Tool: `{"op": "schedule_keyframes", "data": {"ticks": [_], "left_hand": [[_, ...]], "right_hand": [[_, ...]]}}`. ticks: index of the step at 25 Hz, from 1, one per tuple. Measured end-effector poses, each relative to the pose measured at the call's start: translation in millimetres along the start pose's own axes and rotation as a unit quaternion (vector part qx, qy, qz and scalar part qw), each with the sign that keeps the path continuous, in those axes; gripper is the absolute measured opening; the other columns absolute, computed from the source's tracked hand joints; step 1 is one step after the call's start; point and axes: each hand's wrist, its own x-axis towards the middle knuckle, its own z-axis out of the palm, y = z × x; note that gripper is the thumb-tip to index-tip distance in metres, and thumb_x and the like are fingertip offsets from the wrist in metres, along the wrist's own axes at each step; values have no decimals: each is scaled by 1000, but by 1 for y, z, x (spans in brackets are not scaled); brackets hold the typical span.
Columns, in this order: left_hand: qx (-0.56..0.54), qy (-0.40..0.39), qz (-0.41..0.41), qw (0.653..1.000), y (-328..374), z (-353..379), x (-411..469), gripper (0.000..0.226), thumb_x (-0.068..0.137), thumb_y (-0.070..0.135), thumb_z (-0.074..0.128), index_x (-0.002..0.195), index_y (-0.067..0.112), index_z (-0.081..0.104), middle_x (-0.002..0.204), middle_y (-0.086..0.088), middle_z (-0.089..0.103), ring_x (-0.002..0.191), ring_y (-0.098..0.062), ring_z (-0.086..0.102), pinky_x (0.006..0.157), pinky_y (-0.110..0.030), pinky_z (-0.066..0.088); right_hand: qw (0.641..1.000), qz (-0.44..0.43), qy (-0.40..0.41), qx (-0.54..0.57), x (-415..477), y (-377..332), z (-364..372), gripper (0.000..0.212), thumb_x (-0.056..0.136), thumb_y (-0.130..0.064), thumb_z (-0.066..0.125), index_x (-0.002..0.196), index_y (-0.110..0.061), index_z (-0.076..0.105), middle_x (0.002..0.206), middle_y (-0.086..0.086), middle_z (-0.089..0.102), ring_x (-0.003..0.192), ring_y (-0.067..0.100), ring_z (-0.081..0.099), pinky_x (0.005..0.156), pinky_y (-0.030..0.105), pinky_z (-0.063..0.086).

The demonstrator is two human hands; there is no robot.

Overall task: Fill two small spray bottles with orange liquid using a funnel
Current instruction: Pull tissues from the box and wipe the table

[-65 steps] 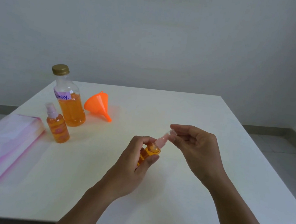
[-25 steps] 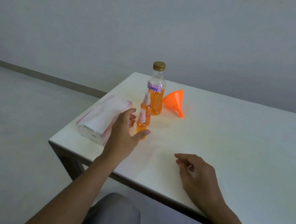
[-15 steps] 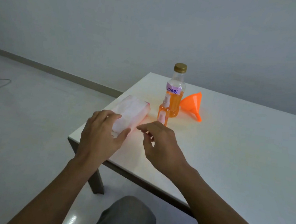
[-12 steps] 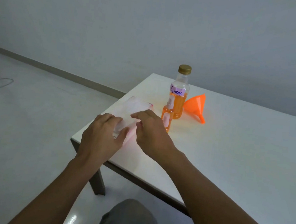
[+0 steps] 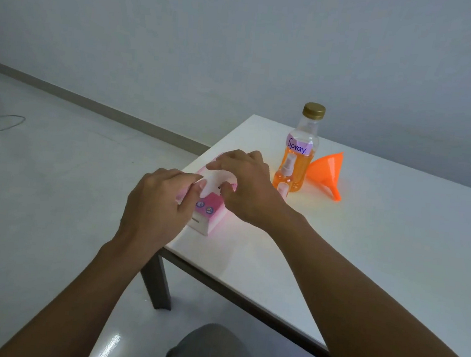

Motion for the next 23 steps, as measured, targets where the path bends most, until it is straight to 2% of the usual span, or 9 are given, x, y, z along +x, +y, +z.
{"op": "schedule_keyframes", "data": {"ticks": [2, 5, 8, 12, 16, 18, 20, 21, 23], "left_hand": [[-1, -5, 19, 1000, 0, -5, 3, 51, 87, 48, 49, 113, 11, 72, 108, -10, 75, 89, -28, 68, 78, -28, 44], [-19, -10, 19, 1000, -2, -10, 6, 51, 89, 49, 47, 118, 14, 70, 114, -8, 73, 95, -26, 68, 78, -27, 46], [-58, -2, 12, 998, -1, -15, 9, 47, 92, 49, 50, 117, 15, 69, 116, -6, 72, 97, -23, 67, 74, -21, 49], [-101, 14, 12, 995, 14, -21, 12, 51, 91, 53, 45, 115, 13, 68, 112, -2, 70, 93, -17, 64, 69, -21, 54], [-144, 35, 28, 989, 38, -37, 18, 41, 97, 48, 45, 105, 15, 67, 96, 9, 64, 86, -11, 63, 51, -10, 44], [-205, 19, 39, 978, 54, -46, 20, 37, 97, 51, 47, 101, 19, 65, 89, 8, 67, 82, -10, 64, 49, -16, 48], [-256, -19, 51, 965, 75, -48, 17, 37, 90, 57, 55, 102, 24, 64, 88, 11, 68, 82, -8, 64, 57, -21, 53], [-260, -36, 64, 963, 85, -44, 15, 37, 87, 57, 60, 101, 23, 65, 86, 9, 69, 80, -9, 64, 59, -23, 53], [-268, -71, 98, 956, 108, -25, 9, 29, 89, 47, 65, 94, 18, 68, 77, 0, 69, 71, -17, 63, 55, -32, 51]], "right_hand": [[1000, -4, 19, -2, 3, -2, -5, 31, 96, -3, 61, 119, -18, 76, 129, 0, 70, 119, 23, 49, 96, 35, 40], [1000, -11, 22, 1, 4, -3, -14, 33, 97, 3, 57, 116, -14, 78, 117, 4, 77, 111, 27, 55, 95, 44, 46], [999, -24, 14, 20, -1, -2, -24, 27, 97, -2, 60, 110, -14, 81, 107, 3, 80, 101, 27, 62, 91, 41, 49], [997, -6, 22, 68, -11, -2, -44, 15, 95, -15, 70, 100, -13, 83, 99, 2, 81, 96, 22, 66, 86, 36, 51], [990, -5, 62, 126, -28, -8, -71, 13, 93, -25, 73, 94, -16, 82, 91, -3, 80, 85, 13, 66, 80, 28, 52], [984, 13, 86, 153, -42, -10, -92, 16, 92, -29, 73, 85, -16, 79, 80, 0, 78, 74, 14, 67, 69, 25, 51], [977, 50, 81, 189, -60, -2, -117, 20, 92, -31, 73, 80, -15, 77, 72, 5, 74, 61, 15, 65, 57, 26, 49], [975, 69, 55, 205, -73, 5, -129, 20, 92, -32, 74, 81, -14, 77, 72, 7, 74, 59, 13, 63, 56, 24, 46], [967, 110, -12, 231, -103, 24, -145, 21, 90, -35, 76, 90, -14, 78, 83, 10, 78, 71, 15, 70, 68, 30, 51]]}}
